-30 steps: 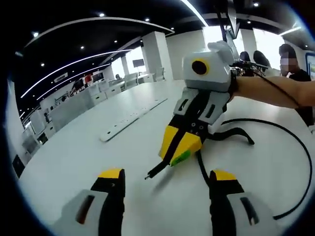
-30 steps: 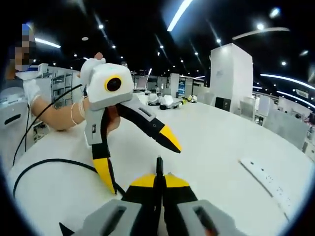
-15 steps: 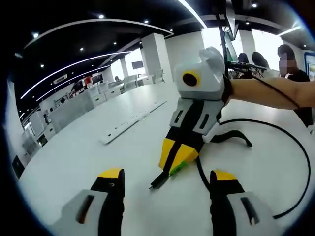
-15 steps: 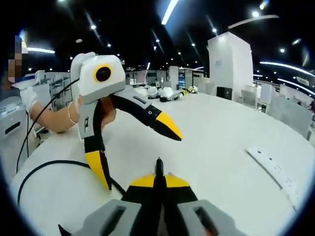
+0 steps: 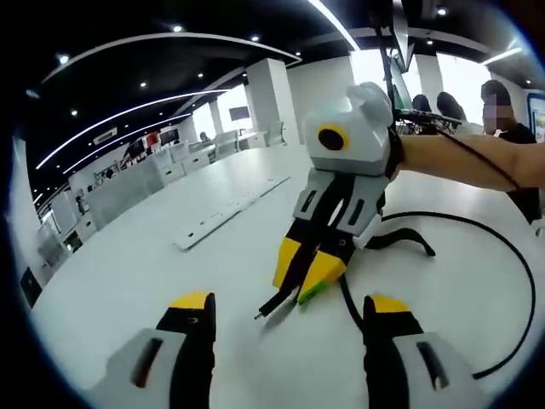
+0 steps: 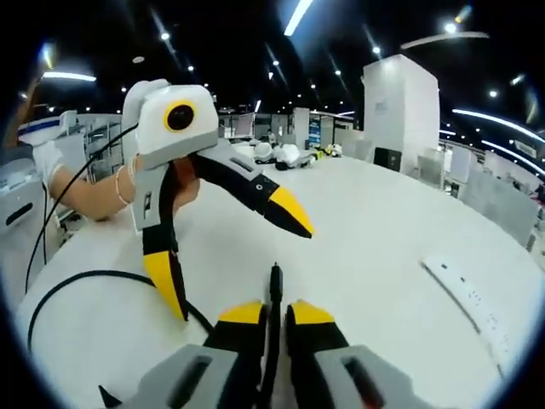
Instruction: Find the charging cable on the desk, coil it up and secure with Velcro.
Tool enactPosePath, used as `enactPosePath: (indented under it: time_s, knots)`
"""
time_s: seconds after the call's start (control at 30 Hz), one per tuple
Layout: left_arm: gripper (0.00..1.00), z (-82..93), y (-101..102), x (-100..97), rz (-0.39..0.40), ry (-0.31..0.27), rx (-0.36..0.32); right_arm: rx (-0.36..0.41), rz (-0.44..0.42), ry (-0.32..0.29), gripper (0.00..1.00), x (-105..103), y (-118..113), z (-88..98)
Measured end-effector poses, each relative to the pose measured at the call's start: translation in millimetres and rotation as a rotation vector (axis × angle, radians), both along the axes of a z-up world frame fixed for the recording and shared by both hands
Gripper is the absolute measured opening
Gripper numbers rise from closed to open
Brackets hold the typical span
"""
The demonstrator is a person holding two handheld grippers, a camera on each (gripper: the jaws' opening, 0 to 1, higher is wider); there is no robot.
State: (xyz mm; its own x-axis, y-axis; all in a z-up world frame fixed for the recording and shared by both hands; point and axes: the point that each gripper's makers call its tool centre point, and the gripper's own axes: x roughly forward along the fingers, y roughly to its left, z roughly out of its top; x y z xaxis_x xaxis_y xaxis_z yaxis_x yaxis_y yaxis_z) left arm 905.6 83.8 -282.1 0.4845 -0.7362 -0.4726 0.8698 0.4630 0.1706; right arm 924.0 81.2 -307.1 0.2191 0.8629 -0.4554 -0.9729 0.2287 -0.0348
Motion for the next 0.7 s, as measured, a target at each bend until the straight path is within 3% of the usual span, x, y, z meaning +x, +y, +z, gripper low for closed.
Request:
enactPosePath:
  time_s: [0.2, 0.37, 0.53, 0.7]
  knots:
    - [0.71, 3.5, 0.5, 1.2, 0.001, -0.007, -0.010, 0.005, -0.033, -0.011, 0.21, 3.7, -5.0, 1.8]
    - [0.70, 5.2, -1.4, 1.5, -0.003, -0.011, -0.024, 0.067, -0.061, -0.054, 0.19, 0.0, -21.6, 24.6]
    - [0.69, 3.5, -4.0, 2.1, -0.038, -0.029, -0.017, 0.049, -0.107, -0.090, 0.17, -9.3, -73.5, 40.9]
    - [0.67, -2.2, -3.2, 8.9, -0.085, -0.028, -0.031, 0.013, -0.184, -0.095, 0.17, -14.0, -124.3, 40.6]
